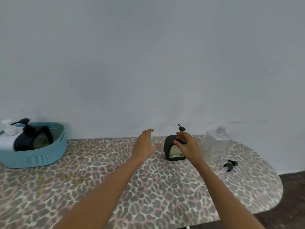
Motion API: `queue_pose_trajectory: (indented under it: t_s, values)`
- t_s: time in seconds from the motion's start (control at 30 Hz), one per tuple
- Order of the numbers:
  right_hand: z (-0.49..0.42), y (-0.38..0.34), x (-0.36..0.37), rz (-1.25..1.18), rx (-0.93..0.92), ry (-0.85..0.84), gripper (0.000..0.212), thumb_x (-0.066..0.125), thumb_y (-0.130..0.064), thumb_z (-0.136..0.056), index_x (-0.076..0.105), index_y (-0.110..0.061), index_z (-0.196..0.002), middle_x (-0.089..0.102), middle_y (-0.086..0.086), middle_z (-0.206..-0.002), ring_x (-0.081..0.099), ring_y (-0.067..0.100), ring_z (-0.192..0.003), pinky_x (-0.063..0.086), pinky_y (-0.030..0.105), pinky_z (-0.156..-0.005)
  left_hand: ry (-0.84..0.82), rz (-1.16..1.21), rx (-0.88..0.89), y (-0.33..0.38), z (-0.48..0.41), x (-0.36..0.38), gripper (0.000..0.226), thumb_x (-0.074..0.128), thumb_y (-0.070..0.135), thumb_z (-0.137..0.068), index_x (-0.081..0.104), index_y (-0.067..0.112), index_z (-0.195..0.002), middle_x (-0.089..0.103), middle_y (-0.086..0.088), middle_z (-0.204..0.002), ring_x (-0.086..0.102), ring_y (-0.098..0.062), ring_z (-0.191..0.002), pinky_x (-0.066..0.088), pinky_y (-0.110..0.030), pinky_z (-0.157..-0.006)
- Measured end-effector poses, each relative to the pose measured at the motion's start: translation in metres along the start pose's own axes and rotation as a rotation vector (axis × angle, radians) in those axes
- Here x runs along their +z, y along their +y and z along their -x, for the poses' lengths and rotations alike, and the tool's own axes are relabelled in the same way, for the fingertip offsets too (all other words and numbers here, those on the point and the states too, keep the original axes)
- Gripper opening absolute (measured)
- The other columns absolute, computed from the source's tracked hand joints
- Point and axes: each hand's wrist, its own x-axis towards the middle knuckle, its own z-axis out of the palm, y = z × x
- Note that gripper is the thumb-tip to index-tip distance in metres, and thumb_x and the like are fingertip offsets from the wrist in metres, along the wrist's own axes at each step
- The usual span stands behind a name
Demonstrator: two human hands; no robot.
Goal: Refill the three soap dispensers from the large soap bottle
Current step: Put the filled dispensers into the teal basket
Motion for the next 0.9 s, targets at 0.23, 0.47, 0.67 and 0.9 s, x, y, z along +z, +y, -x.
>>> queue_pose_trajectory:
  t_s: [0.23, 0.47, 0.67, 0.9]
  values:
    - [-0.011, 0.047, -0.011, 0.062, 0.053, 0.007, 0.061, 0.073, -0.011, -0.076, 0.044, -0.004, -0.129, 0.046, 0.013, -0.13, 0.043, 0.025, -0.122, 0.031, 0.02, -0.095, -0.161, 0.037, 0.011, 0.018, -0.035, 0.048, 0.074, 0.068, 0.031, -0.079, 0.027, 0.016, -0.139, 0.035, -0.007, -0.142, 0.038, -0.024, -0.129, 0.037, -0.037, -0.103]
    - [-0.026, 0.072, -0.001, 0.037, 0.171, -0.184, 0.087, 0.075, -0.008, -0.073, 0.022, -0.006, -0.142, 0.033, 0.01, -0.143, 0.032, 0.024, -0.133, 0.027, 0.024, -0.103, -0.214, 0.096, 0.028, 0.014, -0.055, 0.074, 0.064, 0.072, 0.022, -0.075, 0.041, 0.012, -0.13, 0.05, -0.01, -0.128, 0.048, -0.024, -0.118, 0.04, -0.033, -0.098]
    - [-0.031, 0.074, 0.004, -0.034, 0.173, -0.131, 0.069, 0.069, 0.002, -0.075, 0.035, -0.005, -0.134, 0.043, 0.013, -0.128, 0.043, 0.018, -0.114, 0.026, 0.005, -0.082, -0.171, 0.184, 0.057, 0.008, -0.058, 0.079, 0.054, 0.072, 0.011, -0.073, 0.05, 0.009, -0.123, 0.056, -0.011, -0.121, 0.053, -0.025, -0.112, 0.045, -0.034, -0.094]
    - [-0.033, 0.064, 0.005, -0.038, 0.148, -0.138, 0.06, 0.071, 0.003, -0.074, 0.044, -0.003, -0.127, 0.046, 0.016, -0.125, 0.046, 0.019, -0.106, 0.031, 0.009, -0.082, -0.157, 0.195, 0.083, -0.002, -0.053, 0.063, 0.051, 0.072, 0.009, -0.073, 0.052, 0.007, -0.12, 0.057, -0.013, -0.118, 0.054, -0.026, -0.11, 0.044, -0.033, -0.094]
